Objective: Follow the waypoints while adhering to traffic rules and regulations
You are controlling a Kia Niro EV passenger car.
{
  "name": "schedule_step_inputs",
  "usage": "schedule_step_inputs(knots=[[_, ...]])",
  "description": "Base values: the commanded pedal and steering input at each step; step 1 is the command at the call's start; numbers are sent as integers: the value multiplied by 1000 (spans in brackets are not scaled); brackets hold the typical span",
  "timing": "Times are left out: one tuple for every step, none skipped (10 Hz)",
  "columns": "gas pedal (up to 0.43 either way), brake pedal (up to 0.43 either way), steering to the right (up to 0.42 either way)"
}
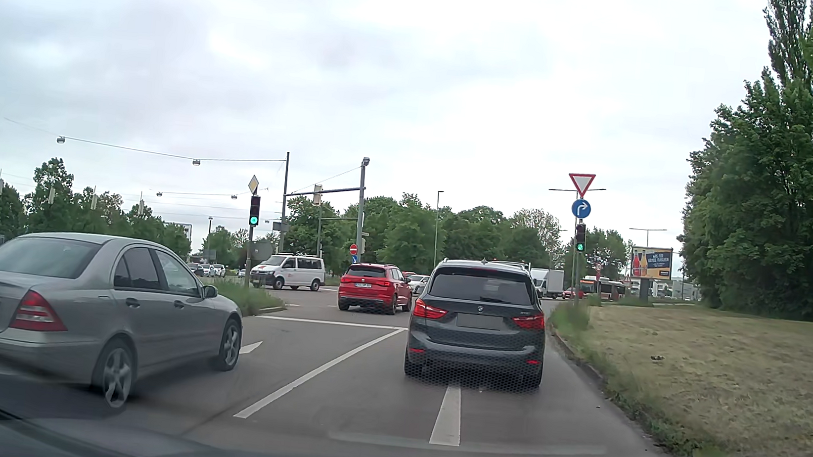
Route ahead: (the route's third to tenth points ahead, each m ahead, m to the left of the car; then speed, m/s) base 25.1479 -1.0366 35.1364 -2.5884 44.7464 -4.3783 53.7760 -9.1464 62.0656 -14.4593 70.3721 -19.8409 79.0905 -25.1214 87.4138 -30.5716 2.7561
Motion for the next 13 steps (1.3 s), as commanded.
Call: schedule_step_inputs(knots=[[398,0,45],[398,0,47],[398,0,51],[398,0,53],[398,0,53],[398,0,53],[398,0,53],[398,0,53],[398,0,53],[398,0,53],[398,0,53],[398,0,53],[398,0,53]])
